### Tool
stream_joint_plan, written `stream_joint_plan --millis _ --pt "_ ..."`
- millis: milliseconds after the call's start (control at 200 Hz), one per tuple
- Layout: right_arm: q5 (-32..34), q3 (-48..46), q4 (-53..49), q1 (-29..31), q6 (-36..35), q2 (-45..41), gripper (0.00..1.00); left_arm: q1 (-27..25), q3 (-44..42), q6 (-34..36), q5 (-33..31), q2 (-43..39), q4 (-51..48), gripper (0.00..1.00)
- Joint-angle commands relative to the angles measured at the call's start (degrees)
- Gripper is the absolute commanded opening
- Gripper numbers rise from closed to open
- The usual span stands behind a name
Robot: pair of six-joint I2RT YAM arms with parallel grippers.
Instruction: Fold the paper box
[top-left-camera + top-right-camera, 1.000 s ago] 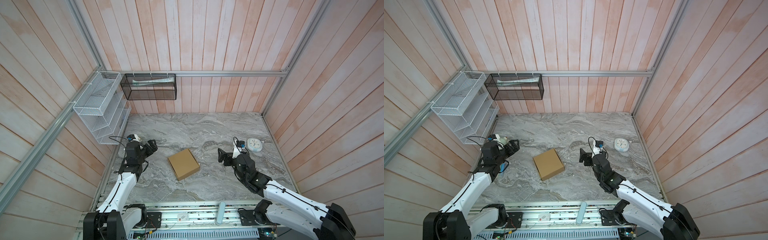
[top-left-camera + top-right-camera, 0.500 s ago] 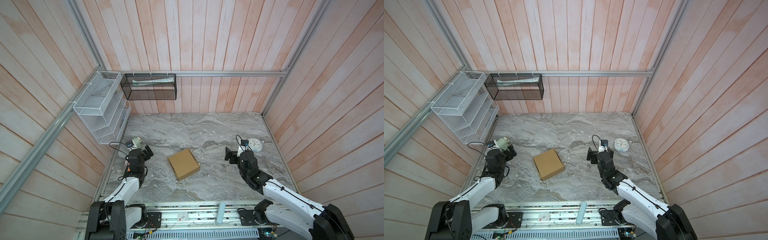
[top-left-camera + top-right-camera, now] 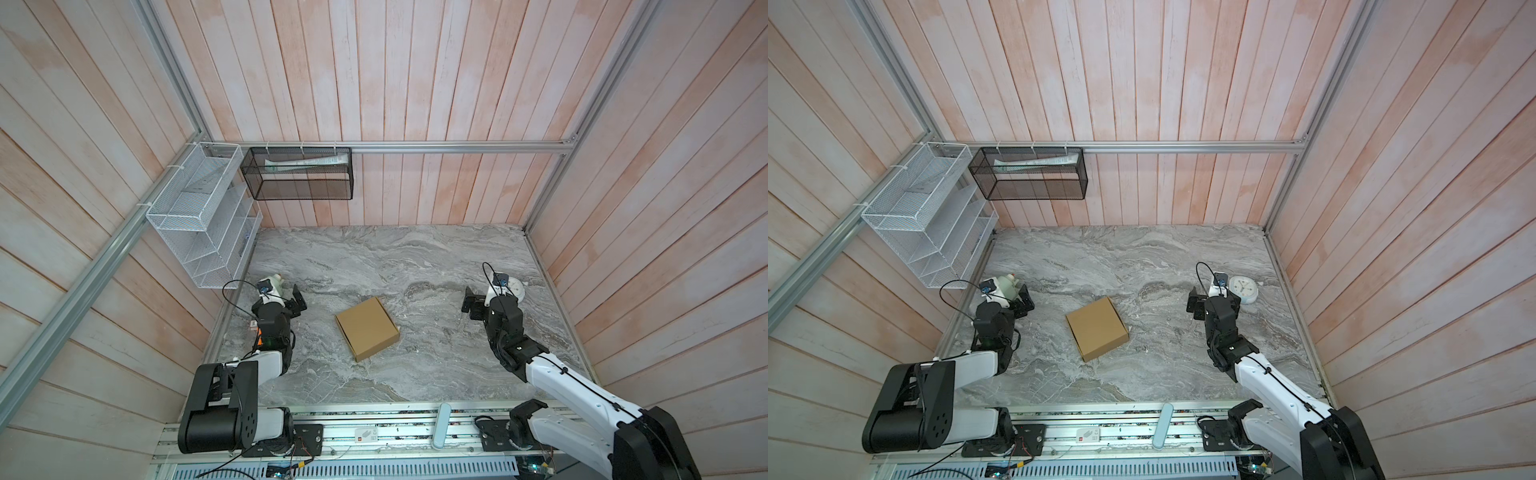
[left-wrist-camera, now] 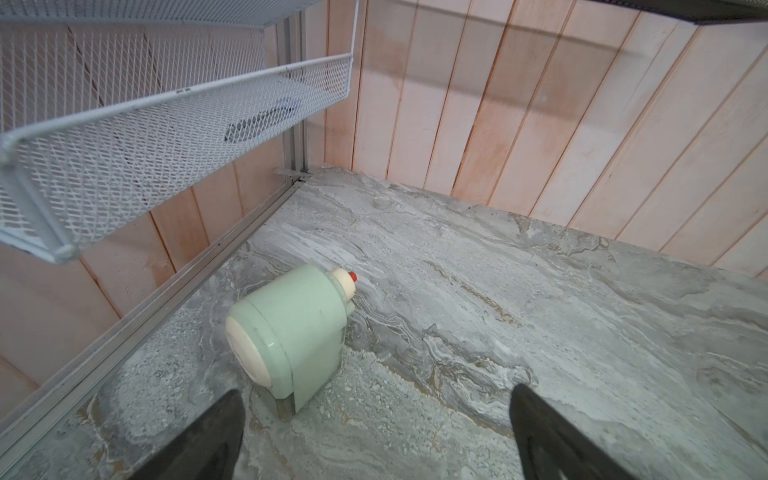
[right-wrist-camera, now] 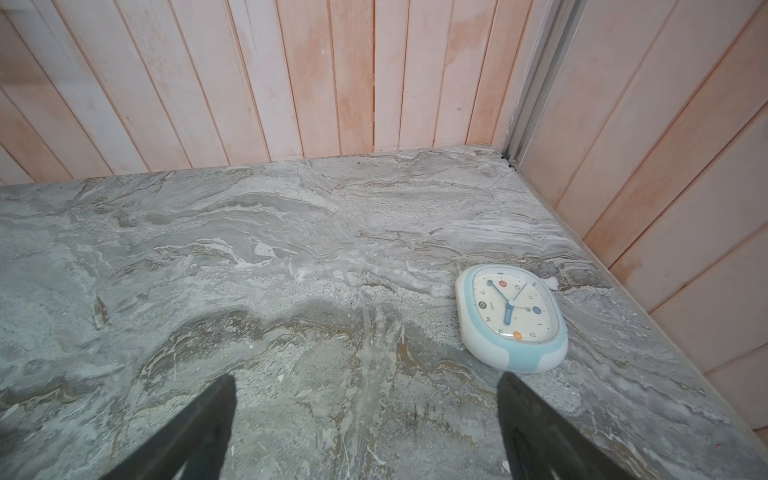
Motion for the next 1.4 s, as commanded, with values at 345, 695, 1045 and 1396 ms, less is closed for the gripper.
stream_joint_plan --millis 345,695,1045,1396 --pt "-1.3 -5.3 10.7 -7.1 -4.0 2.0 0.98 0.8 -3.6 4.2 9.8 5.8 15.5 1.0" --pt "-3.6 -8.9 20.0 -14.7 -7.9 5.5 0.98 0.7 -2.4 4.9 11.1 9.1 16.0 1.0" --pt "-6.4 -9.0 24.5 -19.7 -9.0 9.8 0.98 -1.1 -1.4 6.7 8.0 9.3 14.6 1.0" --pt "-7.2 -10.0 31.2 -21.5 -9.2 14.2 0.98 -1.8 -1.0 7.2 7.2 9.3 14.0 1.0"
